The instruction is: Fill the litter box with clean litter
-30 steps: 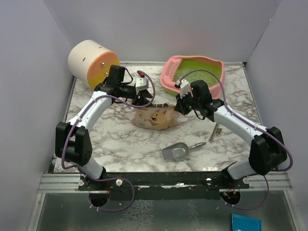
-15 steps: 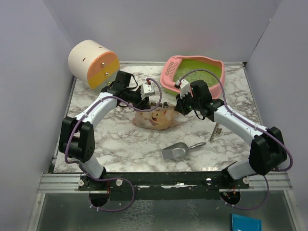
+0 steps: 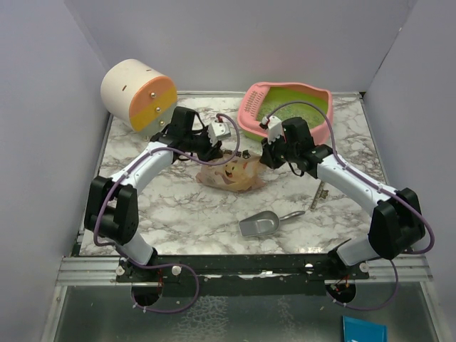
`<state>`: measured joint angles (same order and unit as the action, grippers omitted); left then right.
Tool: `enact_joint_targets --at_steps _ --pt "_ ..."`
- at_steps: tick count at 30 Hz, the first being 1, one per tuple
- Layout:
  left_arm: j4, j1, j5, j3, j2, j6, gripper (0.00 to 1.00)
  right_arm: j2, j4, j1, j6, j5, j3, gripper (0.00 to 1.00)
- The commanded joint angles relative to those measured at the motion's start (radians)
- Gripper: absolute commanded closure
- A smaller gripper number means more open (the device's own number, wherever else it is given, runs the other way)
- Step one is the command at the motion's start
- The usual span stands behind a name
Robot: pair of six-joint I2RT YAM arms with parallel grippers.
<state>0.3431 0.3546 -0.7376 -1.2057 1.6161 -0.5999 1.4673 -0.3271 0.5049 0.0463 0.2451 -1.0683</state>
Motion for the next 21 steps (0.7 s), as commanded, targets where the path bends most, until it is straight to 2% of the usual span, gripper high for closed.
enact_joint_targets --at_steps 1,4,8,10,13,14,17,21 --pt "-0.127 -0.007 0.112 0.014 -0.087 0.165 0.75 -0.044 -0.065 -0.012 -0.069 -0.131 -0.077 0.72" --pt "-0.259 -0.006 0.163 0.059 -0.151 0.302 0.68 -0.095 -0.048 -0.012 -0.104 -0.153 -0.078 0.57" --pt "-0.447 -0.004 0.298 0.164 -0.277 0.517 0.66 -0.17 -0.02 -0.015 -0.206 -0.237 -0.079 0.51" --pt "-0.468 -0.003 0.383 0.207 -0.34 0.601 0.66 -0.174 -0.057 -0.024 -0.272 -0.248 -0.098 0.51" --pt "-0.388 -0.001 0.425 0.227 -0.405 0.69 0.66 -0.144 -0.154 -0.035 -0.419 -0.283 -0.117 0.72" --pt "-0.347 0.001 0.424 0.227 -0.419 0.71 0.66 -0.141 -0.176 -0.038 -0.445 -0.313 -0.109 0.76" --pt "-0.251 0.002 0.412 0.236 -0.443 0.73 0.66 -0.172 -0.183 -0.096 -0.551 -0.395 -0.003 0.73" --pt "-0.229 0.002 0.414 0.293 -0.471 0.738 0.66 -0.254 -0.144 -0.337 -0.658 -0.283 0.173 0.72"
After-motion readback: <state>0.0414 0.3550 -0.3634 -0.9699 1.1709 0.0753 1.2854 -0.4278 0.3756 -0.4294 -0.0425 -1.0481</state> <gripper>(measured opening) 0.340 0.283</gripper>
